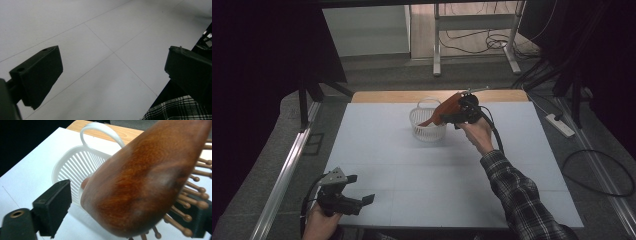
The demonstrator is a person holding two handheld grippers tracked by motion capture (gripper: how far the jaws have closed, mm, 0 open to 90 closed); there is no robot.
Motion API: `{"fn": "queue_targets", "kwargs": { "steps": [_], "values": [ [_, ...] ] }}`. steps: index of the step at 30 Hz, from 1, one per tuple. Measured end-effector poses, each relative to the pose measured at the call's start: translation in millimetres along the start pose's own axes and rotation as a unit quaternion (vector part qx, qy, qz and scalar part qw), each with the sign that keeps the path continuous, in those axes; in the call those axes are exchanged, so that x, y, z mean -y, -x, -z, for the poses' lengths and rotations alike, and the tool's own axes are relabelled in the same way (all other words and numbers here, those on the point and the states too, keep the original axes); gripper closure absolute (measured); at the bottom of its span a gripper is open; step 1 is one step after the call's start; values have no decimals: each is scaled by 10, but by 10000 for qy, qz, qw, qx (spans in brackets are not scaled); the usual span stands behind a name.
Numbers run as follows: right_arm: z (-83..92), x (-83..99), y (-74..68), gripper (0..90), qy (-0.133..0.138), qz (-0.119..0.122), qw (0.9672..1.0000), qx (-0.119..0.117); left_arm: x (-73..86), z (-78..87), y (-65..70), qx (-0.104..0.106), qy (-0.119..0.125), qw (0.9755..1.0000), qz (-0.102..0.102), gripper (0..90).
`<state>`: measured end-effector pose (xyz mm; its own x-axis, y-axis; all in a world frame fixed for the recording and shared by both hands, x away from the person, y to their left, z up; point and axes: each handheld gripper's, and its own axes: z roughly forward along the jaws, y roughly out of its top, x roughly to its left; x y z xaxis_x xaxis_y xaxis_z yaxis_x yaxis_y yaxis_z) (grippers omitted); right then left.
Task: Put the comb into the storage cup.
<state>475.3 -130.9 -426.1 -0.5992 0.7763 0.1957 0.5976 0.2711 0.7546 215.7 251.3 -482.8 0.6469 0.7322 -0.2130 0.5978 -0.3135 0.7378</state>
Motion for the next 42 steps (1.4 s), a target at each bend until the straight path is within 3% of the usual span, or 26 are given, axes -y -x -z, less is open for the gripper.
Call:
{"fn": "queue_targets", "kwargs": {
  "steps": [19,42],
  "values": [
    [52,6,-47,0,-182,634,9973,326,-1,-1,1,-1,-5,10000,-4,15],
    [187,22,-100,0,-231,978,9945,312,0,4,-6,10,9,10000,23,14]
  ]
}}
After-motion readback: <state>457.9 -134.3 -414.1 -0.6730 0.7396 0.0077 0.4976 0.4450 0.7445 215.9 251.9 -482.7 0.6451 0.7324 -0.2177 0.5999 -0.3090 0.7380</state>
